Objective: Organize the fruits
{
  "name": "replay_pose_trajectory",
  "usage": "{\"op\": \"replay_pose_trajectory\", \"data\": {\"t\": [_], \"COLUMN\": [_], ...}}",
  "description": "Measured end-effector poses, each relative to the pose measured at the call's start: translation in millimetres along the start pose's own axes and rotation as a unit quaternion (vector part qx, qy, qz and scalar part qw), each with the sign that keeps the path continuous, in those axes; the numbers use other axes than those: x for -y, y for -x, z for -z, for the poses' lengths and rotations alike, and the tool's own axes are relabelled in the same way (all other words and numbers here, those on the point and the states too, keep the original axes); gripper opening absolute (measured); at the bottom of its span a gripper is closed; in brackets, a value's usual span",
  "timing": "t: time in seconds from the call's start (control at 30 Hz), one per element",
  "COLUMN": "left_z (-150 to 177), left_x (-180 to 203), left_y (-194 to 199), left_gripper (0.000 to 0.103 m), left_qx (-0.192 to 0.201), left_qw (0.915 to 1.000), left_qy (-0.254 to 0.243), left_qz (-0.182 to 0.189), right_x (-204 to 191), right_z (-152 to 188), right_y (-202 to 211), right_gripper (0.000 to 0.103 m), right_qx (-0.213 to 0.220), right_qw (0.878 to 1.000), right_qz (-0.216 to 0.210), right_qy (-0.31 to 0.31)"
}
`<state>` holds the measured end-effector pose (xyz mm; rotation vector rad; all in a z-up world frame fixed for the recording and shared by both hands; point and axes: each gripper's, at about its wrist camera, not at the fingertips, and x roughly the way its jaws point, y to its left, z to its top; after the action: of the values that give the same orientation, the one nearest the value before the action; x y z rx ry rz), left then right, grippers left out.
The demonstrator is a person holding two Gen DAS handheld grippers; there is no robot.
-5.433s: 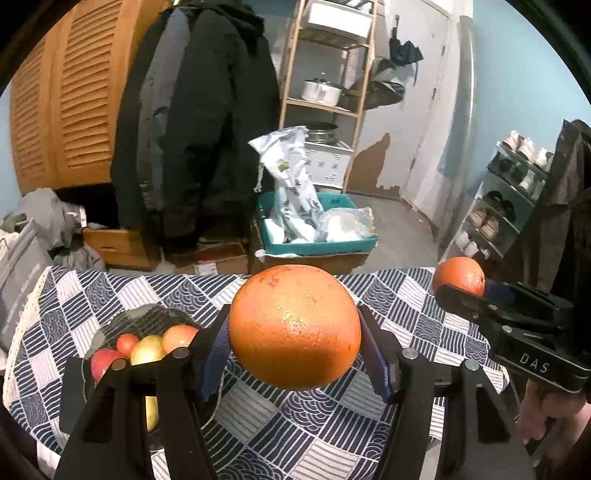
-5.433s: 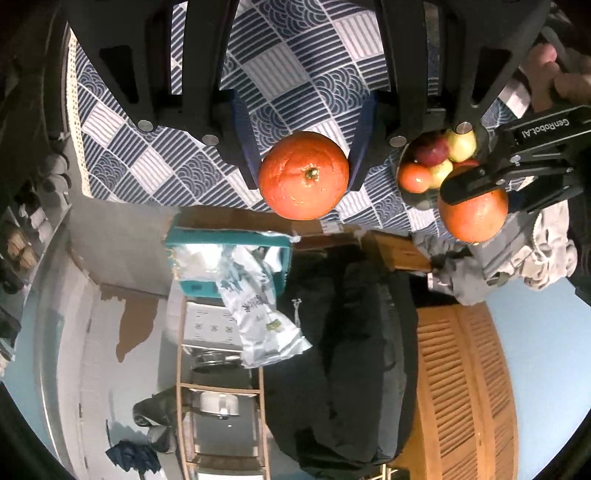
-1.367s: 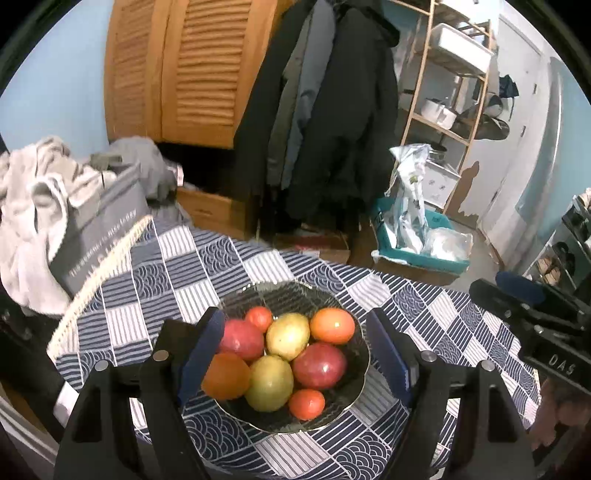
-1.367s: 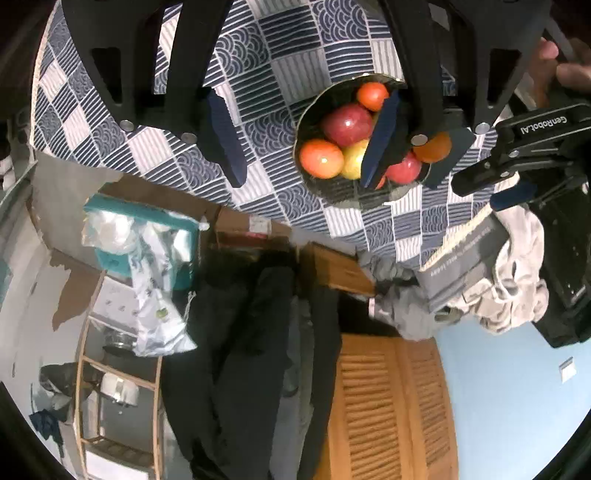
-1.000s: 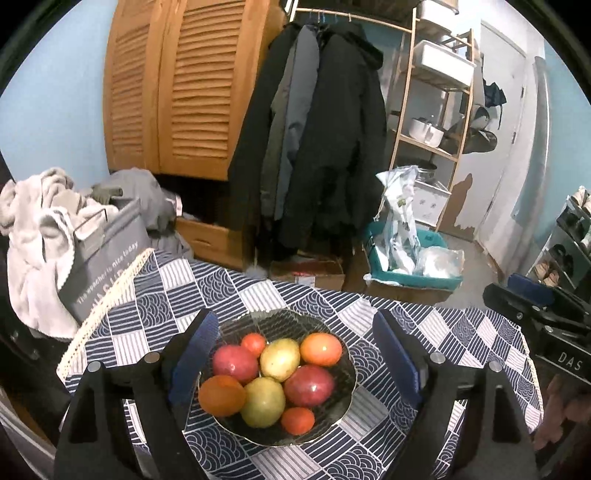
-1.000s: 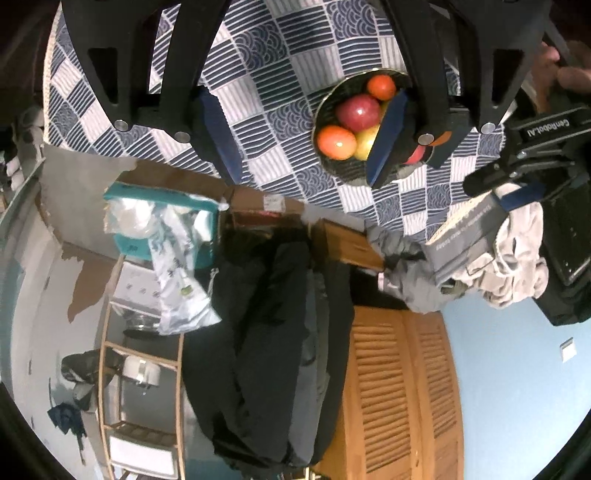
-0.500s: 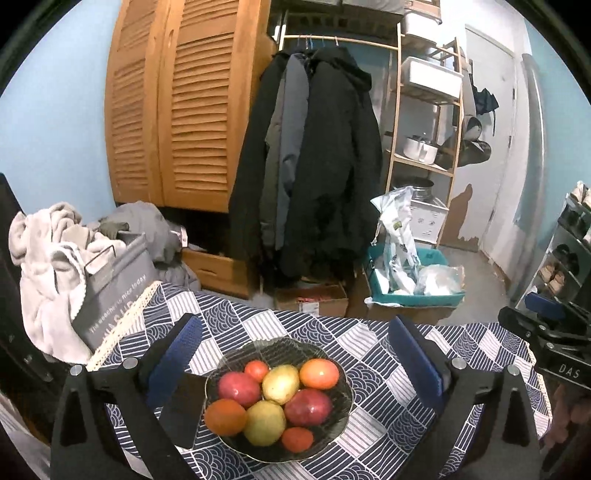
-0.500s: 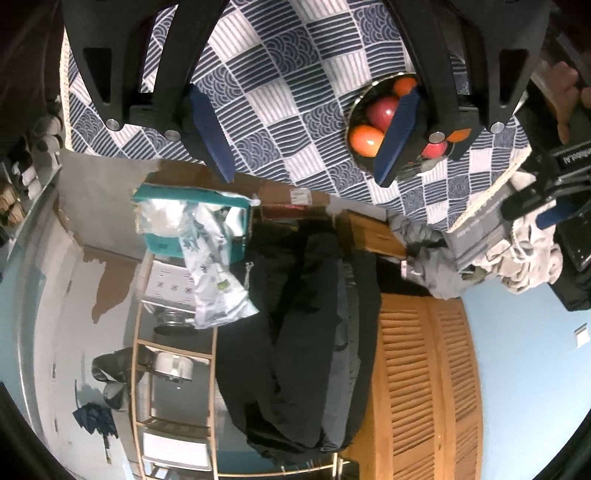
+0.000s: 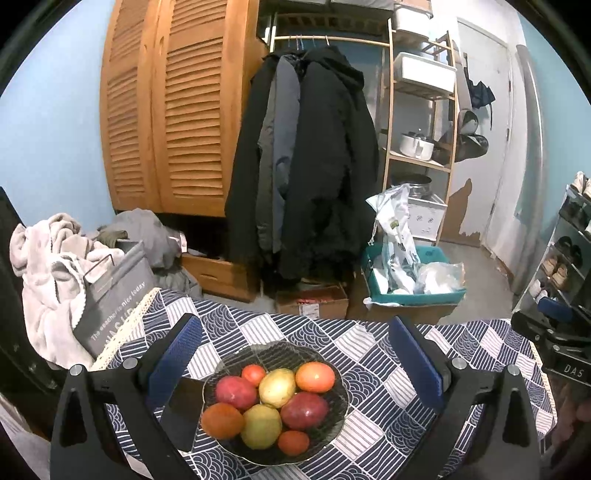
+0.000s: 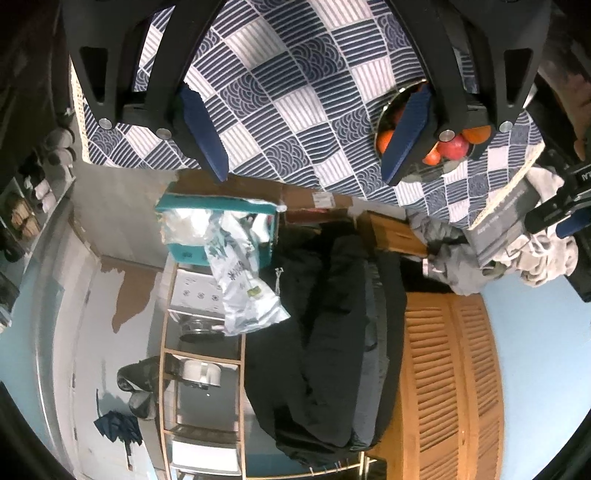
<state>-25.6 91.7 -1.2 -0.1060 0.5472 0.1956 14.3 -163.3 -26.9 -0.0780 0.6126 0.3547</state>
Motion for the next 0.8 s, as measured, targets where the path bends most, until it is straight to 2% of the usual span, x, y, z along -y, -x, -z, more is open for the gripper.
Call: {"op": "replay_pose_trajectory", "data": {"t": [0.47,0.8], "left_z": [-1,-1], "left_x": [12,18], "left_y": [0,0], "left_gripper": [0.102,0.102], "left_qx": [0.006,-0.003], "left_qw": [0.9999,0.9998], "left_qy": [-0.012,-0.018], "left_qz": [-0.003,-0.004], "right_x": [12,17], "right_z": [6,9], "right_y": [2,3], "right_gripper": [0.084,0.085], "right_qx": [-0.005,-0.006], "right_qw": [1.000,1.000], "right_qz": [0.007,0.010], "right_qy": [-0.002,-0.005]}}
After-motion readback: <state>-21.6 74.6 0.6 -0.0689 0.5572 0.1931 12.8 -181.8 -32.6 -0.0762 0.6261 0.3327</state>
